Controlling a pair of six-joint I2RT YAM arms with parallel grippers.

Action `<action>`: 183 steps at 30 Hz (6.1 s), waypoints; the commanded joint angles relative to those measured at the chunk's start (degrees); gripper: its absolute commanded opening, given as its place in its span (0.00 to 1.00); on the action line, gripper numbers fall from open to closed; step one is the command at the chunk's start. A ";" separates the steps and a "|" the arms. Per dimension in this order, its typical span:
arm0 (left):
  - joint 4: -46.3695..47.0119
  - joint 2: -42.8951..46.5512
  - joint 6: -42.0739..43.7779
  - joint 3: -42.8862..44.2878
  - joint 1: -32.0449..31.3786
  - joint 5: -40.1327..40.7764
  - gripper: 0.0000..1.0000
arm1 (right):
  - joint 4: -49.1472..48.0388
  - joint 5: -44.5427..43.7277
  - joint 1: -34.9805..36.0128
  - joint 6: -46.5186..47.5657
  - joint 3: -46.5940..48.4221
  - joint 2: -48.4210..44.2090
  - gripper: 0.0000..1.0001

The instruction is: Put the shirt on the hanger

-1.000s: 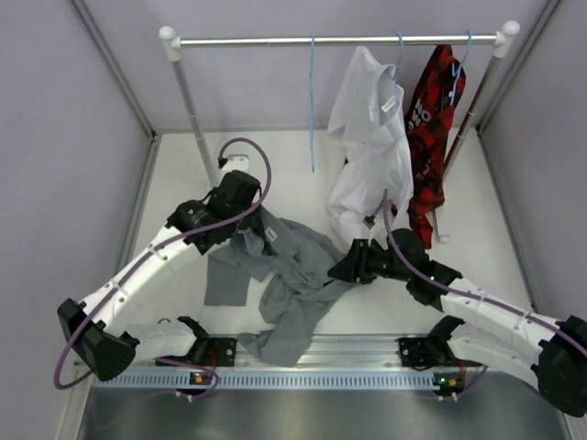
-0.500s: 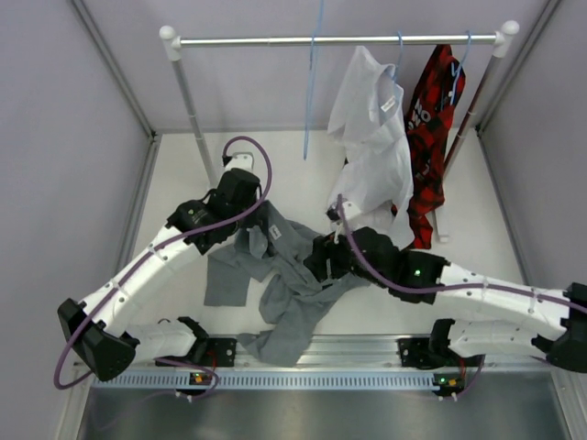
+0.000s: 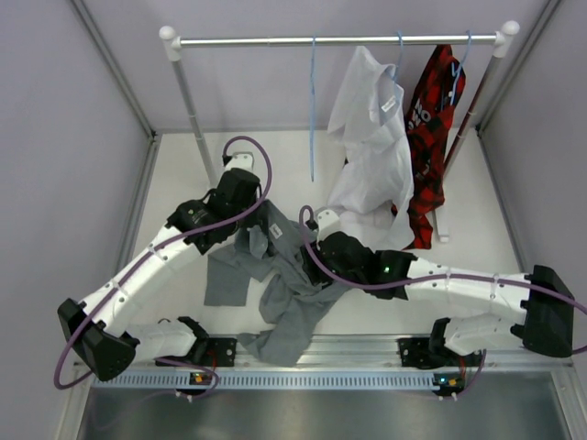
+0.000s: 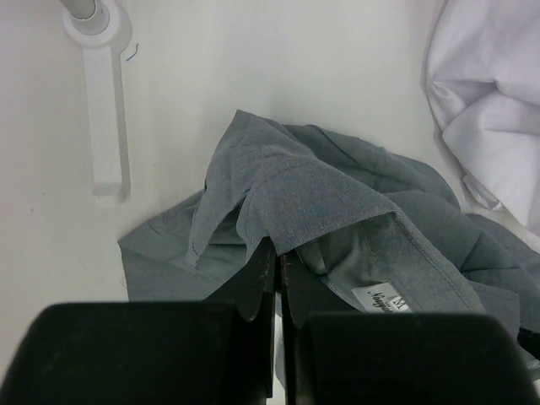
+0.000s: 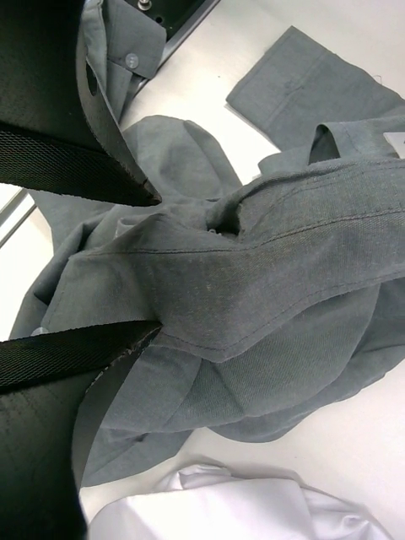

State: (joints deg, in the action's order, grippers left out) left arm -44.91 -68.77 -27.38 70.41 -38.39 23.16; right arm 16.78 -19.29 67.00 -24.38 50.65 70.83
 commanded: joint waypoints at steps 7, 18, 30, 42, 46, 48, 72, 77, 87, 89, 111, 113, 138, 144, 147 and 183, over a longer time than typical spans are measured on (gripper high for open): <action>3.68 3.29 -0.84 2.01 0.07 0.04 0.00 | -7.72 -1.10 -1.17 1.44 0.24 4.32 0.36; 2.98 11.63 5.30 10.34 0.07 -1.17 0.00 | 7.73 -6.73 -0.38 7.05 19.78 -6.92 0.00; 13.97 26.59 18.76 31.77 0.07 -17.70 0.00 | 22.94 -6.56 4.19 20.24 64.79 -2.46 0.00; 5.72 19.64 13.32 36.05 4.29 -25.55 0.00 | 28.05 -4.42 4.28 10.96 59.80 -4.64 0.00; -4.47 15.26 8.48 23.22 4.12 -14.47 0.00 | 26.04 -9.80 4.19 3.48 42.11 -7.01 0.00; -6.16 11.67 7.52 12.80 4.20 -13.40 0.00 | 24.01 -13.13 4.01 -0.57 32.99 -7.46 0.00; 21.53 6.97 -1.71 -17.76 4.20 -22.19 0.00 | -0.08 0.48 -11.54 -3.22 5.42 -6.98 0.49; 21.09 7.69 -2.42 -17.68 4.12 -22.89 0.00 | 4.64 0.04 -11.54 -1.20 10.49 -13.61 0.57; 17.57 5.49 -1.72 -17.15 4.20 -25.18 0.00 | 16.97 -6.11 -13.56 4.78 32.13 -1.23 0.72; 17.66 6.19 -1.54 -17.85 4.20 -25.62 0.00 | 17.50 -7.08 -13.83 5.83 36.08 2.01 0.72; 17.13 9.36 -1.01 -23.57 4.11 -24.83 0.00 | 17.77 -12.97 -15.24 8.73 54.98 15.47 0.72; 17.13 9.27 -0.84 -23.83 4.20 -25.00 0.00 | 17.85 -12.97 -15.32 9.61 58.32 17.93 0.74; 17.22 9.97 -1.72 -25.41 4.20 -25.80 0.00 | 16.10 -10.51 -17.26 9.36 74.06 31.13 0.79; 17.22 9.97 -1.80 -25.67 4.20 -25.88 0.00 | 15.13 -9.89 -17.70 8.74 75.11 31.74 0.79; 17.22 9.97 -1.89 -25.76 4.20 -26.06 0.00 | 15.22 -10.41 -17.87 9.43 75.03 32.44 0.77; 17.31 9.27 -1.72 -25.59 4.12 -26.85 0.00 | 15.30 -12.88 -22.35 12.60 61.58 26.12 0.11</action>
State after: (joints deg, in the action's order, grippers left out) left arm -28.29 -60.10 -28.71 44.82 -34.37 -2.44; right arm 33.98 -32.42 45.69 -12.69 112.42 100.25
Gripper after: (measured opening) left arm 0.022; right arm 0.116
